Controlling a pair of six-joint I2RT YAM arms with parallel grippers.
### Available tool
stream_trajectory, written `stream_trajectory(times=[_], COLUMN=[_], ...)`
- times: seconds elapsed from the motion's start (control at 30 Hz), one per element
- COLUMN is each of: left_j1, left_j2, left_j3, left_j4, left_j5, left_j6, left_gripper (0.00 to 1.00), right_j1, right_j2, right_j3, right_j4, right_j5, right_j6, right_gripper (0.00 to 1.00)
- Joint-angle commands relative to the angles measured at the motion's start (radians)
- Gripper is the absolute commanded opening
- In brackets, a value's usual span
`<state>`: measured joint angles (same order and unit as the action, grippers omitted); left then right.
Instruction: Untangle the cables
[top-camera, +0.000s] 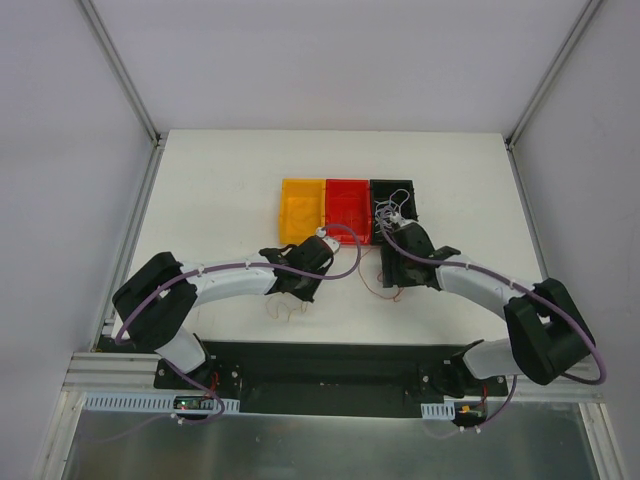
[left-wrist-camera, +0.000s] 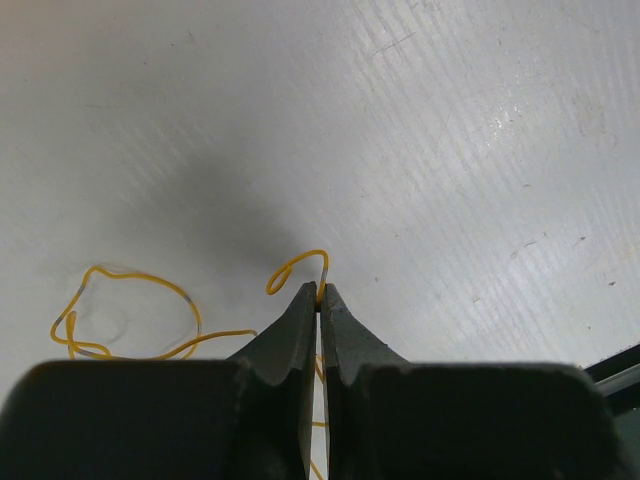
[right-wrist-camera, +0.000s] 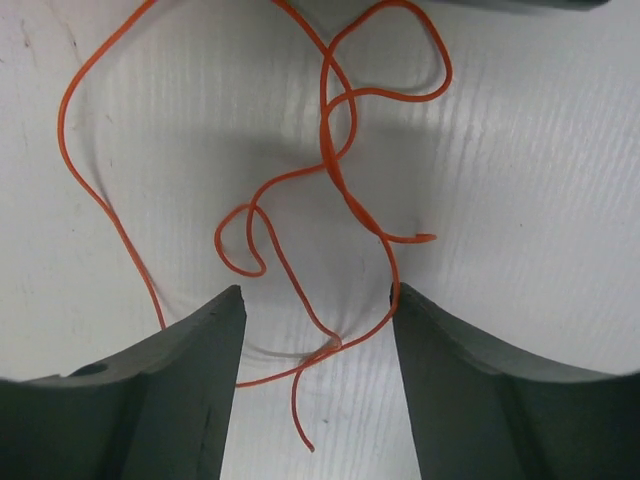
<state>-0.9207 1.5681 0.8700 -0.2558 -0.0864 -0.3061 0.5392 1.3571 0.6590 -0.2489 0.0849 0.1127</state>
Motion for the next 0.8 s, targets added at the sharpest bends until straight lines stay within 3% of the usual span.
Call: stream_trajectory(times=[0.0, 0.17, 0.27, 0.57, 0.77], left_j1=[0.013, 0.013, 0.014, 0.043, 0.115], left_j2=[-0.026, -0.034, -0.045, -0.128, -0.224], left_j3=[0.003, -0.003, -0.011, -0.083, -0.173], left_j4=[0.010, 0.010, 0.015, 0.064, 0.125], left_j5=[0.010, 0.004, 0.002, -0.001, 0.042], left_j6=[-0.004, -0.008, -0.010, -0.036, -0.071], left_gripper=[0.00, 0.00, 0.00, 0.00, 0.00], right_j1=[0.068, 0.120, 0.163, 0.193, 0.185], right_j2=[0.069, 0.146, 0.088, -0.329, -0.372], right_j3=[0.082, 0.110, 0.091, -0.007, 0.063], right_j4=[-0.007, -0.029, -0.026, 0.062, 0.111], right_j5=[0.171, 0.312, 0.384, 0.228, 0.154], right_j6=[-0.010, 0.019, 0.013, -0.039, -0.044], right_gripper=[0.55, 0.12, 0.00, 0.00, 0.00])
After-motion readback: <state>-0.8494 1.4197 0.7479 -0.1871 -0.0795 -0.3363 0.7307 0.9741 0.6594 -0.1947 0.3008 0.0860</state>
